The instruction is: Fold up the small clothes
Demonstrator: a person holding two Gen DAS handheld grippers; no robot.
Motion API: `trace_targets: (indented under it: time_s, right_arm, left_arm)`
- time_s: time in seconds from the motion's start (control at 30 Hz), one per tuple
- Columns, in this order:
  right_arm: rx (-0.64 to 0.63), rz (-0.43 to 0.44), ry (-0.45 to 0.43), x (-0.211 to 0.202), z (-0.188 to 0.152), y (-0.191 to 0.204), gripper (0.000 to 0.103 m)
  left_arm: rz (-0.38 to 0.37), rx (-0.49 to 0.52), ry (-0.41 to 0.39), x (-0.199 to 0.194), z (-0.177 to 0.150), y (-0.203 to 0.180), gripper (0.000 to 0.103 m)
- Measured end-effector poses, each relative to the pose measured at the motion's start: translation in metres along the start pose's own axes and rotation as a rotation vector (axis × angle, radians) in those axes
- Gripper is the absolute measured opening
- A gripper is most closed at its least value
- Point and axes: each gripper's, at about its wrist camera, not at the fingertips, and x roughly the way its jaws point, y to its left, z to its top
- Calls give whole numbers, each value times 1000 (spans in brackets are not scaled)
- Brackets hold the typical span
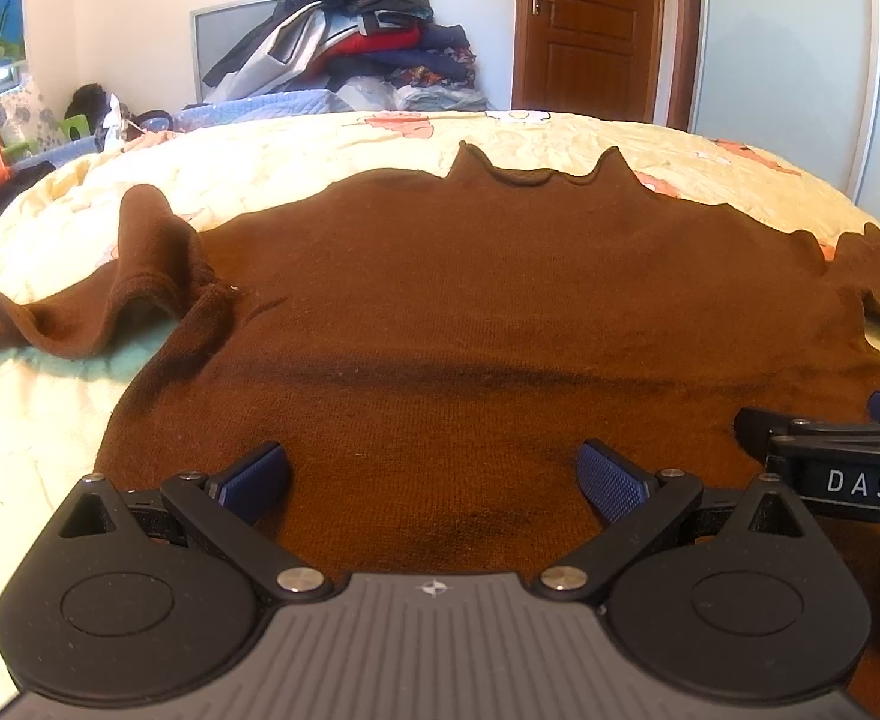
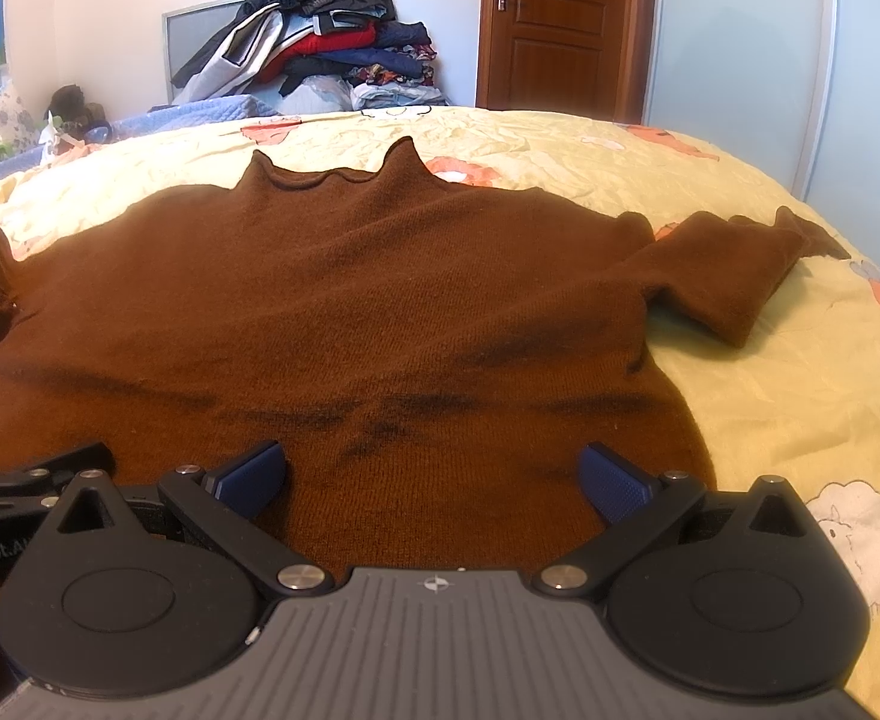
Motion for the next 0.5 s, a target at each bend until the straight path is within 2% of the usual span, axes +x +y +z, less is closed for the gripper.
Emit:
trace_targets:
  time_s: [0.5]
  right_arm:
    - [0,2,-3,-1,-2,3,103]
  left_arm:
    - [2,-2,-1,1,-1,0,103]
